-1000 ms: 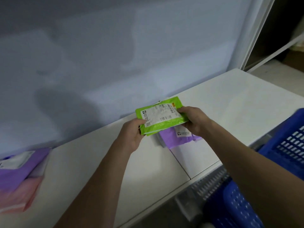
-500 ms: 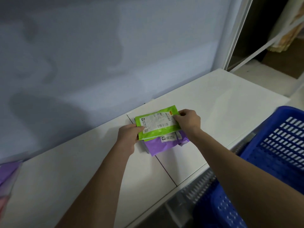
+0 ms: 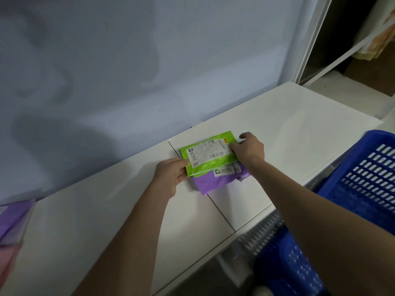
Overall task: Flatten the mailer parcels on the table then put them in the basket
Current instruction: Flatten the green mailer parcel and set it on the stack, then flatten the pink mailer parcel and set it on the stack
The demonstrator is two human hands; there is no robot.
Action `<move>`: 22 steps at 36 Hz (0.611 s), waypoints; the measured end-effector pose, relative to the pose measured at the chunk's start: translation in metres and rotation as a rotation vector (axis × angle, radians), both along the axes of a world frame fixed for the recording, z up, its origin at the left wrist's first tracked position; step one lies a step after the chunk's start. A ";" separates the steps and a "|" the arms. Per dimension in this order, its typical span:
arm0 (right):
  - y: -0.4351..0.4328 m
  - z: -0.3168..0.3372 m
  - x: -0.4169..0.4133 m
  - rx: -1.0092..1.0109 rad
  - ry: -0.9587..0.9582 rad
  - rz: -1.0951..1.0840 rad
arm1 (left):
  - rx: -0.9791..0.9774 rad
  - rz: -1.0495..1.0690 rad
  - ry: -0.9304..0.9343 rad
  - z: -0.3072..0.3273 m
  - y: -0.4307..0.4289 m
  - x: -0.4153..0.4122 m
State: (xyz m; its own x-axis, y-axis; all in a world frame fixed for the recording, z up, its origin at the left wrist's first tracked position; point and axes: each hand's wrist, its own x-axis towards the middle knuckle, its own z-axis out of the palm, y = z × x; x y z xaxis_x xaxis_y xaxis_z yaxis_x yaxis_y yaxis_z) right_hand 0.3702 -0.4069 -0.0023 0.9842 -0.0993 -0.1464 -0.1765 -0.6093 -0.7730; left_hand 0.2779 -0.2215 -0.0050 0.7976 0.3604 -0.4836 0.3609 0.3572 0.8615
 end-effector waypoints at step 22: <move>0.166 0.044 -0.139 -0.275 -0.249 0.647 | 0.063 0.225 -0.130 0.057 0.142 -0.172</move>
State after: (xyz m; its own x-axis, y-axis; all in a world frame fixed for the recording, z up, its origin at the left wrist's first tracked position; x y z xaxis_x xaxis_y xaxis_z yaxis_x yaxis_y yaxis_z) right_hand 0.2311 -0.2414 0.0418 0.8593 0.5102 0.0356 0.4437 -0.7091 -0.5480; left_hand 0.1061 -0.0800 0.0517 0.7478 0.5621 -0.3532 0.1630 0.3602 0.9185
